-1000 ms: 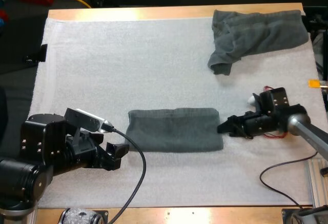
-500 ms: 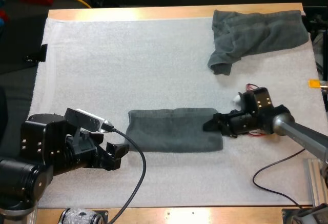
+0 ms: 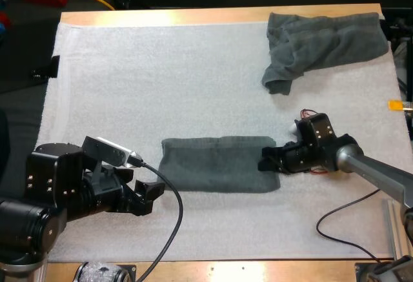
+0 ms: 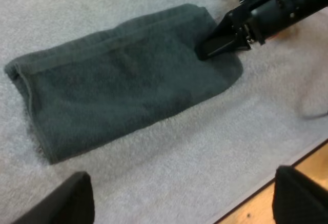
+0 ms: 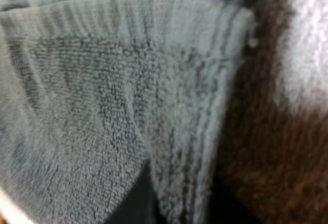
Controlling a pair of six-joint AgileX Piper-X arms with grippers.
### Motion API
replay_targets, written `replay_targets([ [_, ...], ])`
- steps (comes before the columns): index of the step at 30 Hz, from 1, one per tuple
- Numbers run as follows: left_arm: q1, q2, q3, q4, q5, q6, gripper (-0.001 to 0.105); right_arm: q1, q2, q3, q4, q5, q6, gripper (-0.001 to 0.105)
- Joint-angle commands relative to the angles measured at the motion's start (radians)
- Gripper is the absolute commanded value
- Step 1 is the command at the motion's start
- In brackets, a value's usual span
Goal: Pick towel from pile, fold and stack
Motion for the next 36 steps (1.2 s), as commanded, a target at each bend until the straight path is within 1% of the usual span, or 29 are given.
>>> replay_targets([
  [1, 0.001, -0.004, -0.005, 0.000, 0.015, -0.007, 0.069, 0.009, 0.010, 0.020, 0.049, 0.054, 0.003, 0.001],
  [7, 0.001, -0.004, -0.005, 0.000, 0.025, -0.007, 0.069, 0.009, -0.070, 0.008, 0.101, 0.193, -0.045, 0.001],
  [15, 0.001, -0.004, -0.005, 0.000, 0.025, -0.007, 0.069, 0.009, -0.148, -0.081, 0.352, 0.450, -0.215, 0.001],
  [18, 0.001, -0.004, -0.005, 0.000, 0.025, -0.007, 0.069, 0.009, -0.158, -0.128, 0.442, 0.513, -0.260, 0.001],
  [20, 0.001, -0.004, -0.005, 0.000, 0.025, -0.007, 0.069, 0.009, -0.159, -0.158, 0.479, 0.535, -0.269, 0.001],
  [23, 0.001, -0.004, -0.005, 0.000, 0.025, -0.007, 0.069, 0.010, -0.159, -0.193, 0.526, 0.535, -0.269, 0.001],
  [25, 0.001, -0.004, -0.005, 0.000, 0.025, -0.007, 0.069, 0.011, -0.159, -0.214, 0.545, 0.513, -0.259, 0.001],
  [31, 0.001, -0.004, -0.005, 0.000, 0.025, -0.007, 0.069, 0.012, -0.159, -0.261, 0.546, 0.336, -0.140, 0.001],
  [36, 0.001, -0.004, -0.005, 0.000, 0.025, -0.007, 0.069, 0.061, -0.159, -0.268, 0.493, 0.264, -0.053, 0.001],
])
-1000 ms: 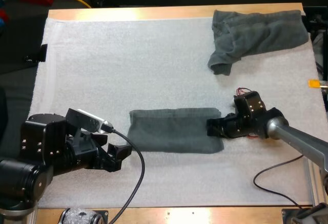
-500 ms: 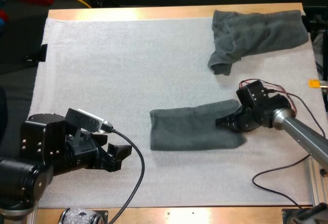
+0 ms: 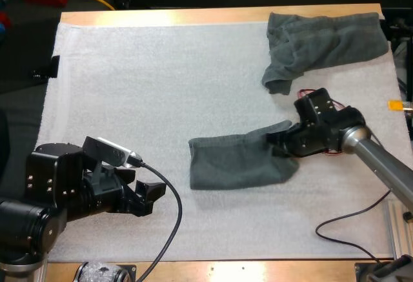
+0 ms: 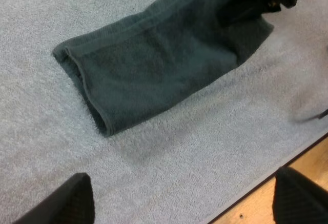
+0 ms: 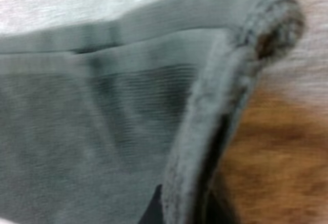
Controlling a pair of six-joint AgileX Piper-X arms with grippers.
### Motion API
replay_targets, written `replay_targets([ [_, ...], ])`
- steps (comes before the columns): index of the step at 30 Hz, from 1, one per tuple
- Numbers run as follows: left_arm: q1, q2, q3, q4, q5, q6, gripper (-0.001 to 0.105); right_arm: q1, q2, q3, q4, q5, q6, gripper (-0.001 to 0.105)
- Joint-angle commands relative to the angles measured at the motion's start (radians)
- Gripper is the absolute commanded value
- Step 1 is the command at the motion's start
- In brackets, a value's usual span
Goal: Pick towel from pile, fold and stack
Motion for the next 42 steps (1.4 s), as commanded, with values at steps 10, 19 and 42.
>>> replay_targets([
  [10, 0.001, -0.004, -0.005, 0.000, 0.008, -0.004, 0.069, 0.131, 0.000, -0.007, -0.192, -0.024, 0.189, 0.001],
  [19, 0.001, -0.004, -0.005, 0.000, 0.008, -0.004, 0.069, 0.195, 0.089, -0.007, -0.288, -0.088, 0.277, 0.001],
  [42, 0.001, -0.004, -0.005, 0.000, 0.008, -0.004, 0.069, 0.234, 0.233, -0.007, -0.503, -0.148, 0.452, 0.001],
])
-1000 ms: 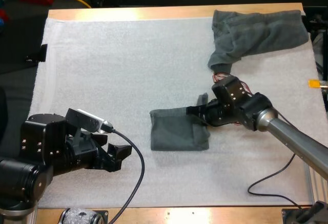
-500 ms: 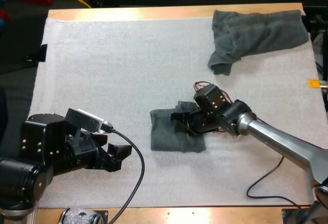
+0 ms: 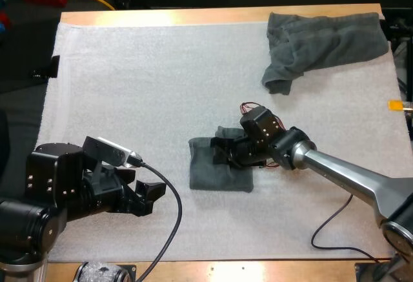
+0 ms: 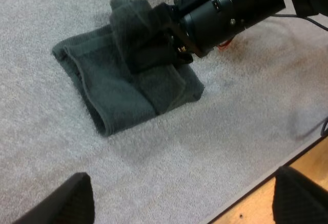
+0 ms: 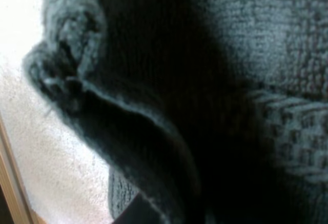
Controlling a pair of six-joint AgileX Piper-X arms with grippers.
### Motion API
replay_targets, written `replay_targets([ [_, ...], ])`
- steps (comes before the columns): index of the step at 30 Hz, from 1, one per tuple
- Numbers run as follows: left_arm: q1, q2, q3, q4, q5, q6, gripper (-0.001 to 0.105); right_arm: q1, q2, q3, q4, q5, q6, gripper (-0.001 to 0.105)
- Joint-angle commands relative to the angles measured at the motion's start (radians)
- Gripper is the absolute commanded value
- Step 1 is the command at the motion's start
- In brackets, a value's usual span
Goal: Pick towel from pile, fold and stack
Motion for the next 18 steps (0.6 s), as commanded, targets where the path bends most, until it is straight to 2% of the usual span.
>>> replay_targets([
  [1, 0.001, -0.004, -0.005, 0.000, 0.008, -0.004, 0.069, 0.003, 0.011, -0.004, 0.000, -0.011, 0.004, 0.001],
  [5, 0.001, -0.004, -0.005, 0.000, 0.008, -0.004, 0.069, 0.003, 0.043, -0.004, -0.009, -0.039, 0.020, 0.002],
  [7, 0.001, -0.004, -0.005, 0.000, 0.008, -0.004, 0.069, 0.003, 0.056, -0.004, -0.016, -0.048, 0.021, 0.007],
  [11, 0.001, -0.004, -0.005, 0.000, 0.008, -0.002, 0.069, 0.003, 0.065, -0.004, -0.034, -0.068, 0.021, 0.028],
  [12, 0.001, -0.004, -0.005, 0.000, 0.008, -0.002, 0.069, 0.003, 0.065, -0.004, -0.051, -0.086, 0.021, 0.035],
  [15, 0.001, -0.004, -0.005, 0.000, 0.008, 0.004, 0.069, 0.003, 0.065, -0.004, -0.126, -0.148, 0.023, 0.049],
  [18, 0.001, 0.000, -0.005, 0.000, 0.008, 0.004, 0.069, 0.003, 0.065, -0.004, -0.195, -0.197, 0.058, 0.053],
])
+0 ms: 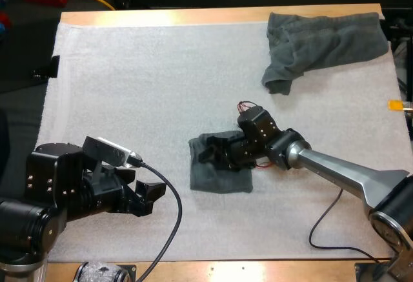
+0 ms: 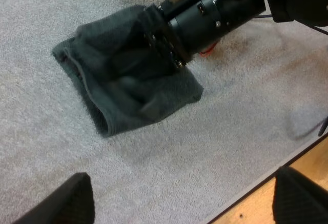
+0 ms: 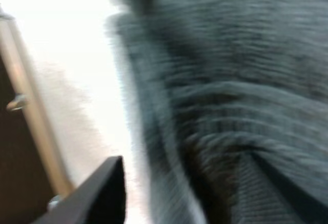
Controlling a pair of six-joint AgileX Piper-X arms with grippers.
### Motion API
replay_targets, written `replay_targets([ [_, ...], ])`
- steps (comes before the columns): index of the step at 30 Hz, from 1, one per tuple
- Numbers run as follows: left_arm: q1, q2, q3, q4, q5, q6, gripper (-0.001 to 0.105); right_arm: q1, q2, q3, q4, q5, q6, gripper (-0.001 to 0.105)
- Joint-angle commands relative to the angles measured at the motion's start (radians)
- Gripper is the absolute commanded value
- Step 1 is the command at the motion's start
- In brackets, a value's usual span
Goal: Pick towel from pile, fold and stack
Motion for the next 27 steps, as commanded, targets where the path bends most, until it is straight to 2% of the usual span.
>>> replay_targets([
  [1, 0.001, 0.001, -0.005, 0.000, 0.008, 0.004, 0.069, 0.003, 0.000, -0.004, -0.027, -0.036, 0.012, 0.053],
  [4, 0.001, 0.003, 0.003, -0.003, 0.008, 0.004, 0.069, 0.003, 0.000, -0.004, -0.071, -0.077, 0.028, 0.052],
  [13, 0.001, 0.003, 0.033, -0.008, 0.008, 0.004, 0.069, 0.046, 0.000, -0.004, -0.072, -0.135, 0.079, 0.052],
  [20, 0.001, 0.003, 0.033, -0.008, 0.008, 0.004, 0.069, 0.130, 0.017, -0.002, -0.061, -0.017, 0.082, 0.052],
  [27, 0.001, 0.003, 0.033, -0.008, 0.008, 0.004, 0.069, 0.139, 0.027, -0.002, -0.080, -0.006, 0.082, 0.052],
])
